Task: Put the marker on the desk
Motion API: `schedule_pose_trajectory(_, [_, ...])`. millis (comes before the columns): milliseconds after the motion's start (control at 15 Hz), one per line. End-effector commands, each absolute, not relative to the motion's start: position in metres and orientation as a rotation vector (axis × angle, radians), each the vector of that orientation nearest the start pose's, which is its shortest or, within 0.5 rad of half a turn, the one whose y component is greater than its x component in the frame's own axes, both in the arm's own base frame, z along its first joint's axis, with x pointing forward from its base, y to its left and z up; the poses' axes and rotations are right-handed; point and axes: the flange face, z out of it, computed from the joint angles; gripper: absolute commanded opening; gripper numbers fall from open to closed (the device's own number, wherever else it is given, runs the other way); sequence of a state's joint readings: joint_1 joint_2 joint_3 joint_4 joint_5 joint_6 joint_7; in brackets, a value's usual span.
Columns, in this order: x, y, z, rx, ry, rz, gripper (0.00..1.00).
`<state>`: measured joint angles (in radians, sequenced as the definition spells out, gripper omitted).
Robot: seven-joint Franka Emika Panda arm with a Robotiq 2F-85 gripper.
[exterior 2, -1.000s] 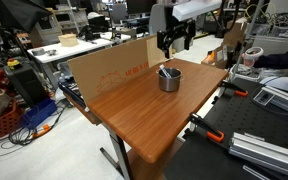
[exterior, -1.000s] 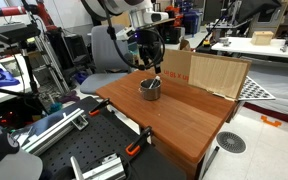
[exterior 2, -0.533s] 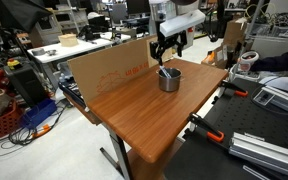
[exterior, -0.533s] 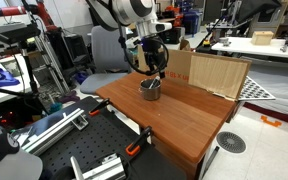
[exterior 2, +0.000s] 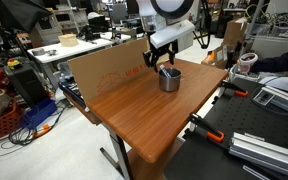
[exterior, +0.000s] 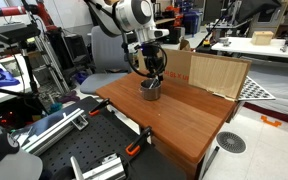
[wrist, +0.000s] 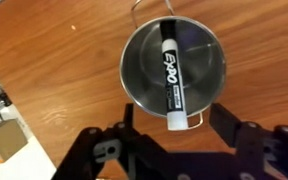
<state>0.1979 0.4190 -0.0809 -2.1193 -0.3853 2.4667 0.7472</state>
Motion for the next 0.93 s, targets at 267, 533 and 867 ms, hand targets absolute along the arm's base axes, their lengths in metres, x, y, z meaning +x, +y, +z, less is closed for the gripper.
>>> schedule_pose_trajectory(267, [0.575, 0.062, 0.205, -3.398, 0.557, -0.046, 0.19])
schedule_pose_trajectory(533, [0.575, 0.060, 0.207, -3.398, 0.562, -0.038, 0.05])
schedule_pose_trajectory(867, [0.574, 0.057, 0.215, -3.382, 0.577, -0.044, 0.05])
